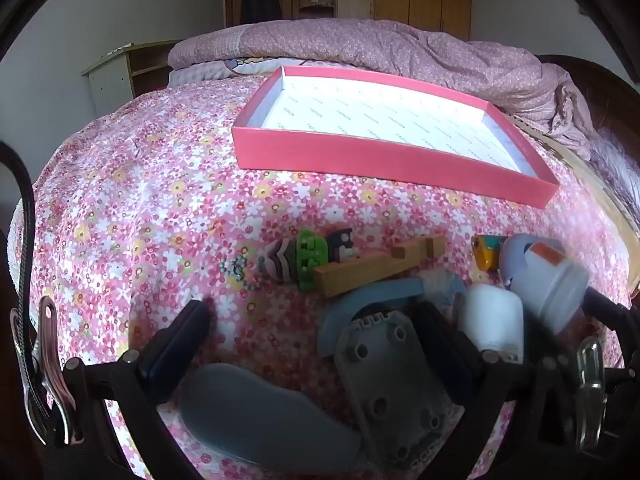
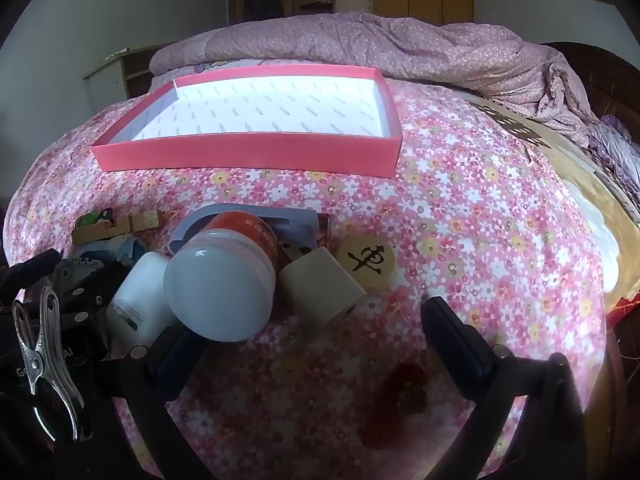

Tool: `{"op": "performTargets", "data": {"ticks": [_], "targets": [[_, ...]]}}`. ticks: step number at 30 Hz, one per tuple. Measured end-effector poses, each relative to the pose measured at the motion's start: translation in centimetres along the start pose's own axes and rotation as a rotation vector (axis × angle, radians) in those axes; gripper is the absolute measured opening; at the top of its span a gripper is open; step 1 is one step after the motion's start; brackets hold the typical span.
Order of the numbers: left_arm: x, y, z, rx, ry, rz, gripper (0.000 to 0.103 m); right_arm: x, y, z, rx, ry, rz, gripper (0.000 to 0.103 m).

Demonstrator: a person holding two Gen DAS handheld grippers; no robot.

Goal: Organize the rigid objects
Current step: 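Move the left tool to the grey-blue oval pad while the right tool approaches the white jar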

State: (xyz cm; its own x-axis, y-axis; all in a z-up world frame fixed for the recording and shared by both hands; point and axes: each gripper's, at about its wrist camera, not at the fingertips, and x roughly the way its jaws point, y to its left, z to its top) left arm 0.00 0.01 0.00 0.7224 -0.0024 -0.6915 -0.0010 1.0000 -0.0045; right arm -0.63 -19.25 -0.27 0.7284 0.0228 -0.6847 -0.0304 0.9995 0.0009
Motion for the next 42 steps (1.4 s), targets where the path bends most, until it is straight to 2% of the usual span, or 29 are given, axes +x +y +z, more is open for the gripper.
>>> {"op": "performTargets", "data": {"ticks": [20,30,34,42], "targets": [[0.0,0.0,-0.1,0.007,0.006,-0.007,0.103,0.0,0.0,0.0,0.001,0.003,0.002,0.103],[-0.3,0.6,0.9,0.075,0.061,-0.052,0.102,0.1,0.1,0.2,0.007,0.006,0.010,0.103],[-1.4,1.6,1.3,0.083,0.047,-0.059,0.101,-0.5,-0.1,0.3,0.013,0.013,0.028,0.102],[-4.4,3.6,1.5,0.071,0.031,-0.118,0.101,-2.1,-0.8,0.4,0.010,-0.005,0.077,0.099]]}}
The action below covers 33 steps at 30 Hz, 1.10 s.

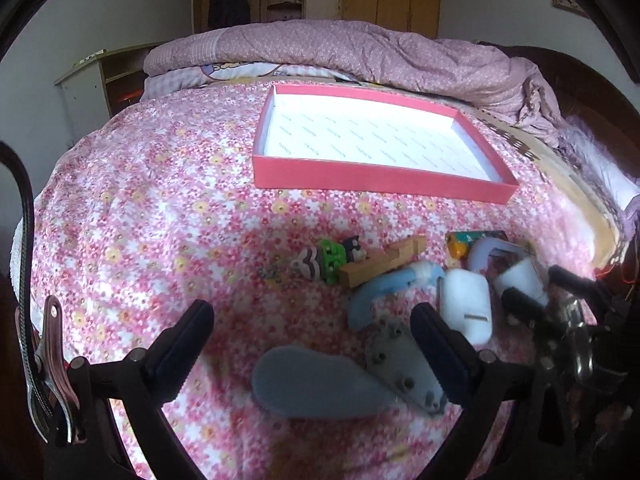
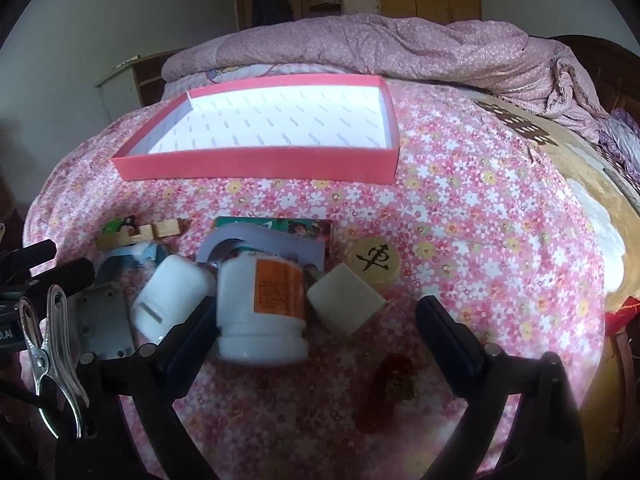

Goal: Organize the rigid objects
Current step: 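Move the left tool to the grey-blue oval pad while the right tool approaches the white jar, then close the left tool on the grey-blue pad while the right tool grasps the orange-labelled jar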

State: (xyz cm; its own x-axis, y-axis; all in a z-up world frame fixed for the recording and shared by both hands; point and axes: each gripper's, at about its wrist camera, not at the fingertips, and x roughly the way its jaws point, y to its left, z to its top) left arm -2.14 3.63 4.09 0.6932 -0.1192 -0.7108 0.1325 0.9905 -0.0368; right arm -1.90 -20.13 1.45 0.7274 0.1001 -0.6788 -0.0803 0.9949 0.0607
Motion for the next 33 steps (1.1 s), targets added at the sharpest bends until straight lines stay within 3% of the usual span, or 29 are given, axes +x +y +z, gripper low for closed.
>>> {"op": "performTargets", "data": {"ticks": [7,13,30,33], "targets": [[-1.1,0.3,-1.9,0.024,0.024,-0.027,0.101,-1.5,-0.3,-0.4,-0.018,0.010,0.035,0.099],[-1.6,0.1,-3.6,0.084,0.015,0.014,0.100,-2.6,-0.4,-0.9,-0.032,0.013,0.060,0.099],[0.0,-0.1,-4.0,0.061,0.038,-0.038,0.099,-3.5,-0.7,-1.8,-0.038,0.031,0.085,0.099],[0.0,0.0,-4.0,0.055,0.037,-0.044,0.099,-3.7,-0.5,-1.9,-0.046,0.031,0.101,0.095]]}}
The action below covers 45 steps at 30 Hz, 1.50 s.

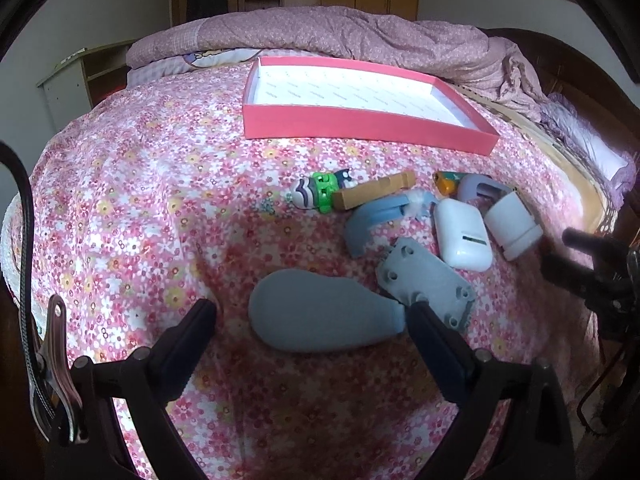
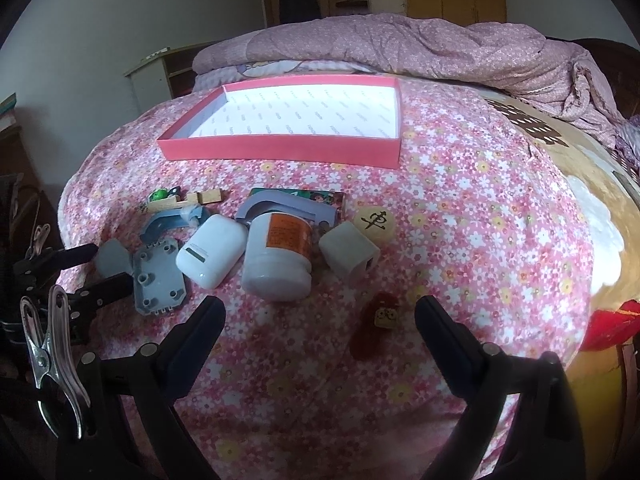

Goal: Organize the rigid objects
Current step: 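Close the left tool on the grey-blue pad while the right tool grasps the orange-labelled jar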

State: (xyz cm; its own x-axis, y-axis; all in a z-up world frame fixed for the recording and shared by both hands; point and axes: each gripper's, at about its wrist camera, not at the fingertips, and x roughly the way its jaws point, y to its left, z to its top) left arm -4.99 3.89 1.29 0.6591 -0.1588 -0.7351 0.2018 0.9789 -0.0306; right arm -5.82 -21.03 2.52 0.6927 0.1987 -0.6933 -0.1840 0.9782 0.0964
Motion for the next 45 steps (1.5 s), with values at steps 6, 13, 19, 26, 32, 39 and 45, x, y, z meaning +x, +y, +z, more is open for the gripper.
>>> {"op": "performTargets", "data": {"ticks": [6,13,19,26,32,39,45], "targets": [[0.3,-0.2,0.0,0.015,0.002,0.008,0.099,-0.1,0.2,0.0,-0.002,0.000,0.021,0.092],[-0.1,-0.6,-0.4,0.087,0.002,0.015,0.099,-0.1,0.8,-0.1,-0.027,0.012,0.057,0.082],[0.8,-0.4,-0.2,0.067,0.020,-0.002,0.099,0.3,1.5,0.2,-0.049,0.019,0.072,0.073],[1.3,-0.3,0.1,0.062,0.005,0.017,0.098,1.5,1.5,1.0,-0.024,0.034,0.069,0.072],[1.2,0.0,0.1,0.048,-0.006,0.018,0.092,2.5,2.0,1.4,-0.029,0.042,0.071,0.069],[0.8,0.2,0.2,0.043,-0.018,0.005,0.082,3.1,2.0,1.6,-0.013,0.046,0.089,0.063],[1.1,0.2,0.5,0.021,-0.004,-0.027,0.088,3.1,1.8,1.6,0.000,0.047,0.094,0.061]]}}
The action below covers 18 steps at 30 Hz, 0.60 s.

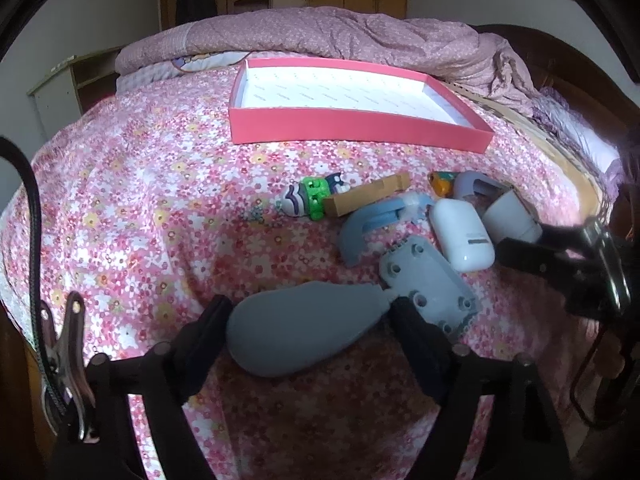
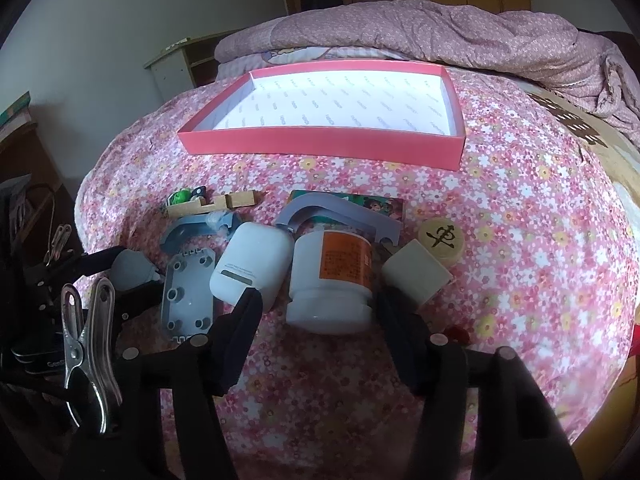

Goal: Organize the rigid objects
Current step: 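Close the left tool on the grey-blue pad while the right tool grasps the orange-labelled jar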

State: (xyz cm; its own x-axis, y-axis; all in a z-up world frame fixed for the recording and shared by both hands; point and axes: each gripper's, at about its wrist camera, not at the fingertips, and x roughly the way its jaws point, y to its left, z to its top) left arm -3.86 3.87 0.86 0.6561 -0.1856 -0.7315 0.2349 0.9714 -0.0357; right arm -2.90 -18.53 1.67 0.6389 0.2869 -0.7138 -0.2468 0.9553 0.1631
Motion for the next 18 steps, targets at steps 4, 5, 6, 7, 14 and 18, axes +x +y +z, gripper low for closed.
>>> {"op": "performTargets", "data": {"ticks": [4,5,6,7,14,18], "targets": [[0.36,0.20,0.52,-0.057,-0.006,-0.012,0.093,0.07,-0.02,0.03,-0.002,0.003,0.001,0.061],[0.41,0.23,0.61,-0.063,-0.009,-0.011,0.093,0.11,0.00,0.07,-0.002,0.003,0.002,0.061],[0.46,0.23,0.70,-0.070,-0.012,-0.009,0.093,0.15,-0.01,0.11,-0.001,0.002,0.003,0.061],[0.48,0.23,0.73,-0.074,-0.014,-0.006,0.093,0.17,-0.05,0.14,0.000,0.002,0.005,0.061],[0.35,-0.18,0.47,-0.057,-0.022,0.021,0.088,0.55,0.25,0.16,-0.011,0.003,0.016,0.060],[0.15,-0.22,0.20,-0.051,-0.022,0.015,0.088,0.58,0.19,0.08,-0.010,0.003,0.008,0.044]]}}
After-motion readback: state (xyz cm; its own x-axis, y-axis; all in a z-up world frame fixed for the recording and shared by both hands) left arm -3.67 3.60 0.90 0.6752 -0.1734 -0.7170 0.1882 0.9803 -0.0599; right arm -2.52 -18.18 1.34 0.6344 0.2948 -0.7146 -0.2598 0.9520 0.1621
